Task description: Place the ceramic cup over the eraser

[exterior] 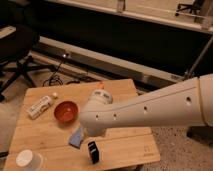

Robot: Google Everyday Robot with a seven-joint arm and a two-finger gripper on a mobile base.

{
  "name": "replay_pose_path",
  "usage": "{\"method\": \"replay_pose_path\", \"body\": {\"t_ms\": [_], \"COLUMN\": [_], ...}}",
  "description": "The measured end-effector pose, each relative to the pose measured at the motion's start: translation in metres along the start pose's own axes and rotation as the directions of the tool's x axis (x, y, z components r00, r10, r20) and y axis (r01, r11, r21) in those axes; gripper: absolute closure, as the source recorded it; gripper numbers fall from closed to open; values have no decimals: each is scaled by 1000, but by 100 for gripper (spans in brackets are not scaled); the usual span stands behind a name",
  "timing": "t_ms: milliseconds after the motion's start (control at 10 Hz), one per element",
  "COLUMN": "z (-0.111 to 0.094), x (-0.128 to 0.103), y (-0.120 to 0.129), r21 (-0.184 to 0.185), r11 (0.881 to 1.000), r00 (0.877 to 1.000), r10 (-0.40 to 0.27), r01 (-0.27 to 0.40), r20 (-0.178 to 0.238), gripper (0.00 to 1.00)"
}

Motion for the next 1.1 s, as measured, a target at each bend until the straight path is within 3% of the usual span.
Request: {"method": "replay_pose_path", "body": {"t_ms": [300,600,900,1100], "z": [0,-13,-19,-24], "x": [4,-23,-44,-48], "y": [-5,-3,36,86], "r21": [12,41,37,14], "r11": [1000,999,999,997], "r00": [999,988,984,980], "r10": [2,26,-8,-77], "r01": [-2,-33,1,75], "r20": [48,150,180,182], "gripper": [35,35,35,35]}}
